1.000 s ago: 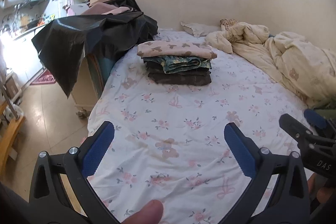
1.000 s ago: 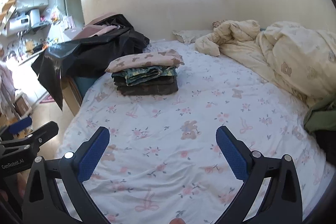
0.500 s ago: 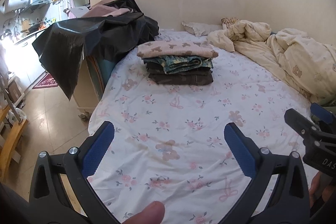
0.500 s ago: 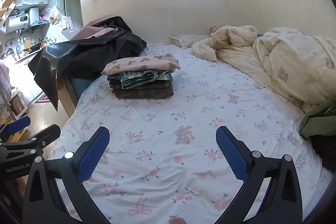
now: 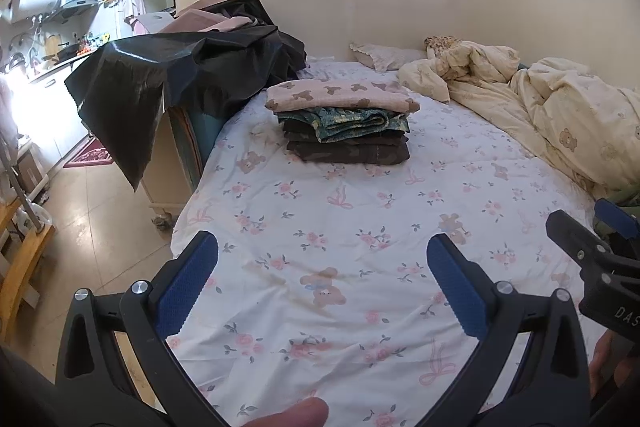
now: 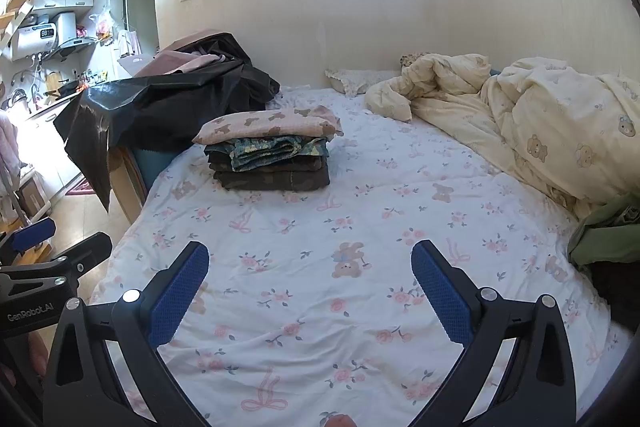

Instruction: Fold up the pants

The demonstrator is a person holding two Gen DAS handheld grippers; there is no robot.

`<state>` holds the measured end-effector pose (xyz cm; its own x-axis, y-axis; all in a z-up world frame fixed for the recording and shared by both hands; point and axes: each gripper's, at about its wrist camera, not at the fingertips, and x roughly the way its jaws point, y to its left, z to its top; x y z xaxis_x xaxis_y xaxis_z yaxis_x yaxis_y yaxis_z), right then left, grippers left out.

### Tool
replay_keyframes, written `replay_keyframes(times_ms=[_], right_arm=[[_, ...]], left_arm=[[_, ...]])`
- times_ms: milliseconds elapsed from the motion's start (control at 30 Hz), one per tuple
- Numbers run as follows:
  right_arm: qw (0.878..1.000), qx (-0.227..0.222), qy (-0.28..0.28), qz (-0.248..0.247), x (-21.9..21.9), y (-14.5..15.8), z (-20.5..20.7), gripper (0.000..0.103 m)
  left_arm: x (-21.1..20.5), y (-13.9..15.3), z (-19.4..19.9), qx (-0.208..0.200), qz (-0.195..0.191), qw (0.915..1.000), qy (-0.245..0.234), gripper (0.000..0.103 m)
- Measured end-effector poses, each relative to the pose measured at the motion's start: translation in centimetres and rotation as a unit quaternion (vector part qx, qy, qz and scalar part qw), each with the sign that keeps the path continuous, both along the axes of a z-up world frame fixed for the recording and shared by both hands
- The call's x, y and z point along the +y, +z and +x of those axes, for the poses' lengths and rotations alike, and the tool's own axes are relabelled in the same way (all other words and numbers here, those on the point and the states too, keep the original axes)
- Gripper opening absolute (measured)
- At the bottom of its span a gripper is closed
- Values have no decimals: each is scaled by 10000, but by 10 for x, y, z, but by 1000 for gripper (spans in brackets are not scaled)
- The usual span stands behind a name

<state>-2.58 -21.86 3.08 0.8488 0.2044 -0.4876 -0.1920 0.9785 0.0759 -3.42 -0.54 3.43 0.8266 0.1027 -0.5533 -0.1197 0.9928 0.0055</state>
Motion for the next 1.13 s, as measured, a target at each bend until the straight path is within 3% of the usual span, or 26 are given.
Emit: replay_keyframes(times_ms=[1133], right_arm=[[10000, -15, 59, 12, 4, 1, -4, 103]], left_arm=[[-3, 1, -2, -39, -21, 10000, -74, 103]])
